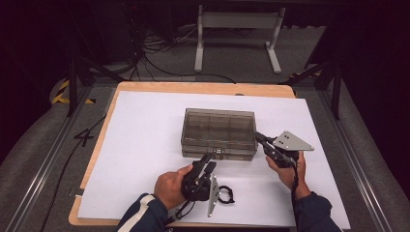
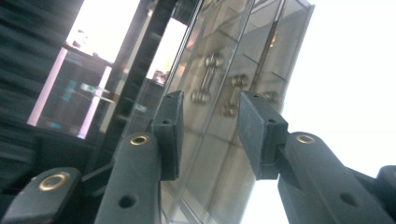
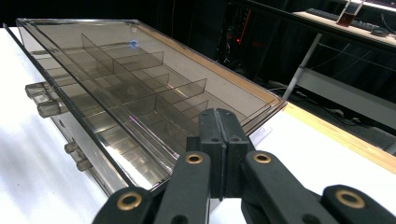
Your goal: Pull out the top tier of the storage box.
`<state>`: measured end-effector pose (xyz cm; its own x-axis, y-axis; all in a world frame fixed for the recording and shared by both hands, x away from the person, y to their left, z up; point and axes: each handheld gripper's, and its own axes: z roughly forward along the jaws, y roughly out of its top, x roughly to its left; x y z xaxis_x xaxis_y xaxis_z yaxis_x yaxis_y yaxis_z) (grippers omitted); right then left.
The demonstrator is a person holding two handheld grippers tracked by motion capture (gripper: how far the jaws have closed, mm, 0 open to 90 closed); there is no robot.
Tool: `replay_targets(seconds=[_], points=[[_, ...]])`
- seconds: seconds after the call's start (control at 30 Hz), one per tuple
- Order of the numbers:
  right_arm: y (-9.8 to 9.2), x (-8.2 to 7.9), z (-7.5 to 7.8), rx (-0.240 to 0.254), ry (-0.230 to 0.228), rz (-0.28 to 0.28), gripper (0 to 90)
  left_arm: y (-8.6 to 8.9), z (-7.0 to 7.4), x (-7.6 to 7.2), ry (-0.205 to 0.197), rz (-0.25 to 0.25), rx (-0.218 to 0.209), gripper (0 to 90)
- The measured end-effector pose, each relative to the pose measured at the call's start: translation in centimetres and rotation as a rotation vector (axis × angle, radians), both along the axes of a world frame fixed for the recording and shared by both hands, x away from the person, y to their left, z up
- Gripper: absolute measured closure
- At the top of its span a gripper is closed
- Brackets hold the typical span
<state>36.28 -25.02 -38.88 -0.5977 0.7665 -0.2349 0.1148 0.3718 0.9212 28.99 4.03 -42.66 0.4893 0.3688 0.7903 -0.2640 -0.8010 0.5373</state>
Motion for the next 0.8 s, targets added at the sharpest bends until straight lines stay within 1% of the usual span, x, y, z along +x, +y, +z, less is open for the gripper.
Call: replay_targets(seconds=[0.03,0.07,0.1,0.13,0.17,0.2,0.23,0.27,0.33,0.4,0.43,0.47,0.5,0.53,0.6,0.63,0.67,0.7,0.73,0.77,0.8], points=[[0.0,0.0,0.0,0.001,0.002,0.002,90.0,0.5,0.2,0.0,0.019,0.002,-0.023,58.6],[0.0,0.0,0.0,0.000,0.002,0.004,90.0,1.4,0.6,0.2,0.068,-0.007,-0.071,58.6],[0.0,0.0,0.0,0.000,0.002,0.005,90.0,1.9,0.7,0.3,0.097,-0.013,-0.099,57.8],[0.0,0.0,0.0,0.000,0.001,0.005,90.0,3.0,1.0,0.5,0.136,-0.012,-0.145,56.9],[0.0,0.0,0.0,0.000,0.001,0.005,90.0,3.0,1.0,0.5,0.136,-0.012,-0.145,55.1],[0.0,0.0,0.0,0.001,-0.001,0.005,90.0,3.5,1.1,0.6,0.155,-0.009,-0.164,55.1],[0.0,0.0,0.0,-0.001,-0.001,0.003,90.0,4.5,1.3,0.8,0.186,0.000,-0.205,53.0],[0.0,0.0,0.0,-0.001,-0.001,0.003,90.0,4.5,1.3,0.8,0.186,0.000,-0.205,52.7],[0.0,0.0,0.0,0.001,-0.001,0.004,90.0,5.3,1.4,1.0,0.221,0.002,-0.239,51.8],[0.0,0.0,0.0,0.003,-0.002,0.005,90.0,6.0,1.4,1.1,0.227,0.014,-0.250,50.8],[0.0,0.0,0.0,0.001,-0.003,0.006,90.0,6.7,1.4,1.3,0.237,0.021,-0.272,49.9],[0.0,-0.1,0.0,0.001,-0.002,0.005,90.0,7.0,1.4,1.4,0.242,0.024,-0.280,49.3],[0.0,-0.1,0.0,-0.005,-0.004,0.002,90.0,7.0,1.4,1.4,0.242,0.024,-0.280,48.8],[0.1,-0.1,0.0,-0.013,-0.009,0.001,90.0,7.3,1.4,1.6,0.257,0.025,-0.293,47.9],[0.1,-0.2,0.0,-0.021,-0.014,-0.001,90.0,7.9,1.4,2.0,0.299,0.029,-0.333,47.0],[0.1,-0.2,0.0,-0.017,-0.013,-0.001,90.0,8.1,1.5,2.2,0.300,0.028,-0.335,46.2],[0.0,-0.2,0.0,-0.016,-0.012,0.002,90.0,8.3,1.5,2.3,0.311,0.028,-0.345,45.8],[0.0,-0.1,0.0,-0.013,-0.009,0.007,90.0,8.5,1.5,2.5,0.340,0.023,-0.372,44.9],[0.0,-0.2,0.0,-0.010,-0.008,0.008,90.0,8.6,1.4,2.6,0.351,0.022,-0.382,43.8],[0.0,-0.2,0.0,-0.014,-0.010,0.009,90.0,8.7,1.4,2.8,0.353,0.024,-0.373,43.3],[0.0,-0.2,0.0,-0.021,-0.017,0.009,90.0,8.8,1.4,2.9,0.373,0.021,-0.383,42.6]])
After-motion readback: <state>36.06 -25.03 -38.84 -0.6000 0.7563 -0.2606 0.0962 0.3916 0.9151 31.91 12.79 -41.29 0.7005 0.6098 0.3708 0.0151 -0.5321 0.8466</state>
